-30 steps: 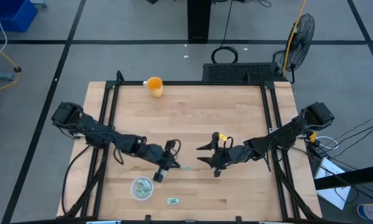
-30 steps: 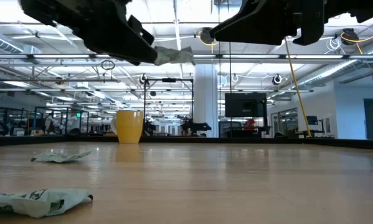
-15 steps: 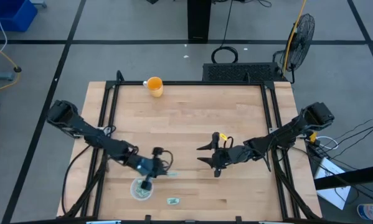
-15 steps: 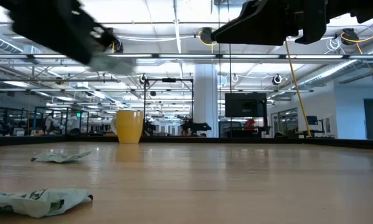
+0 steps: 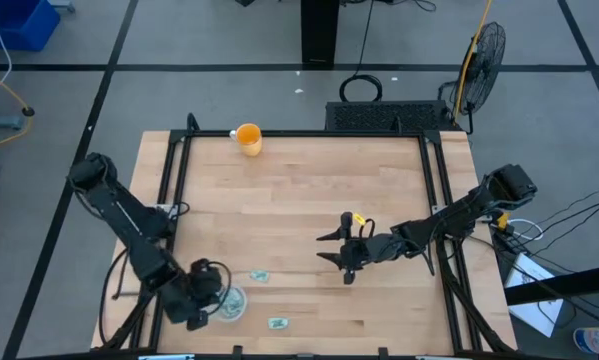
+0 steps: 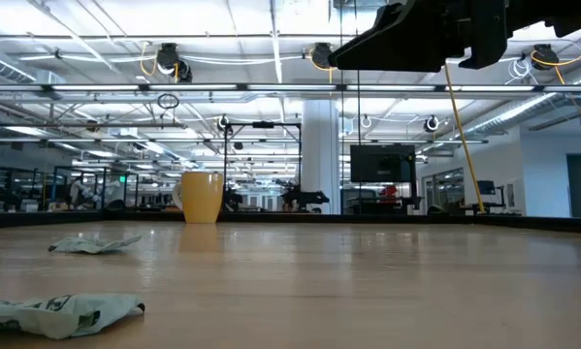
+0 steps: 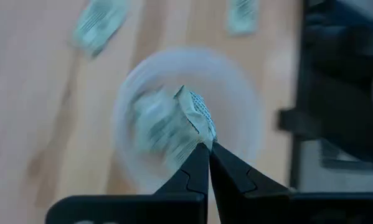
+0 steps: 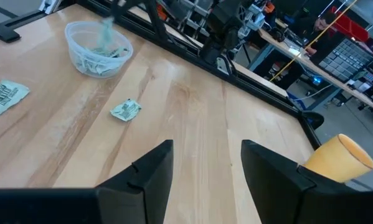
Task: Pick and place Stevia / Truvia into bins
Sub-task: Put the stevia packet into the transparent container
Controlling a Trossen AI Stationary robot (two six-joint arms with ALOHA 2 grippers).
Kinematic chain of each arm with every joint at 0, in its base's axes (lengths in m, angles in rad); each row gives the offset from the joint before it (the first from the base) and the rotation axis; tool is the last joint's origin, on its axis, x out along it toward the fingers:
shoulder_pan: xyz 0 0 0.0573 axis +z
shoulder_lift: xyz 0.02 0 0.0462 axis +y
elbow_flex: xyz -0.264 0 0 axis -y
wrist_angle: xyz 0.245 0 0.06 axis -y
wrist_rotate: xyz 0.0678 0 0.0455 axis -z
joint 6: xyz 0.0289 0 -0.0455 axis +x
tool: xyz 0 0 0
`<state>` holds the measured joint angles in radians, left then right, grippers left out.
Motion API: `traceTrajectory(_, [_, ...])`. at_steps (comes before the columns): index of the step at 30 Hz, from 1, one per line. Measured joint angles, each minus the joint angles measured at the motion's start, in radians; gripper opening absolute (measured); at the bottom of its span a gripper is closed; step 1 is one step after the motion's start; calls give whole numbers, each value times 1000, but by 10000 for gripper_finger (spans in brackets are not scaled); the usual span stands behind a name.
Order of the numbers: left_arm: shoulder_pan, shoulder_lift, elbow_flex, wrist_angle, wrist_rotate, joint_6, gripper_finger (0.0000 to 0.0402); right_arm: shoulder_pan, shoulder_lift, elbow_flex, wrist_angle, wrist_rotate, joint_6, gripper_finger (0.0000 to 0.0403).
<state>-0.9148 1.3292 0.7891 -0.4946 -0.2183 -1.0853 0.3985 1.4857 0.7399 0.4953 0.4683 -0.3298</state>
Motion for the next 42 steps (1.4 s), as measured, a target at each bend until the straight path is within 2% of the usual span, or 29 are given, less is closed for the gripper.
traceTrajectory(3, [-39, 11, 0, -69, -70, -85, 7, 0, 0, 0, 0, -1, 3, 183])
traceTrajectory(5, [-42, 18, 0, -81, -80, -112, 5, 0, 0, 0, 1, -1, 3, 183])
traceTrajectory(14, [-27, 20, 0, -71, -23, -188, 48, 0, 0, 0, 1, -1, 31, 183])
traceTrajectory(21, [-27, 20, 0, 5, -20, -196, 71, 0, 0, 0, 0, -1, 31, 183])
traceTrajectory(25, [-25, 20, 0, 47, -85, -100, 73, -1, 0, 0, 1, -19, 31, 183])
traceTrajectory(27, [-13, 20, 0, 81, -129, -20, 74, -14, 0, 0, 1, -118, 40, 183])
traceTrajectory(30, [25, 19, 0, 115, -185, 96, 74, -42, 18, 0, 39, -325, 103, 183])
traceTrajectory(31, [43, 19, 0, 114, -199, 131, 74, -49, 30, 0, 61, -358, 126, 183])
traceTrajectory(38, [200, 19, 0, 140, -237, 328, 74, -53, 85, 0, 104, -361, 109, 183])
traceTrajectory(42, [274, 49, 0, 199, -158, 439, 75, -53, 84, 0, 109, -360, 107, 183])
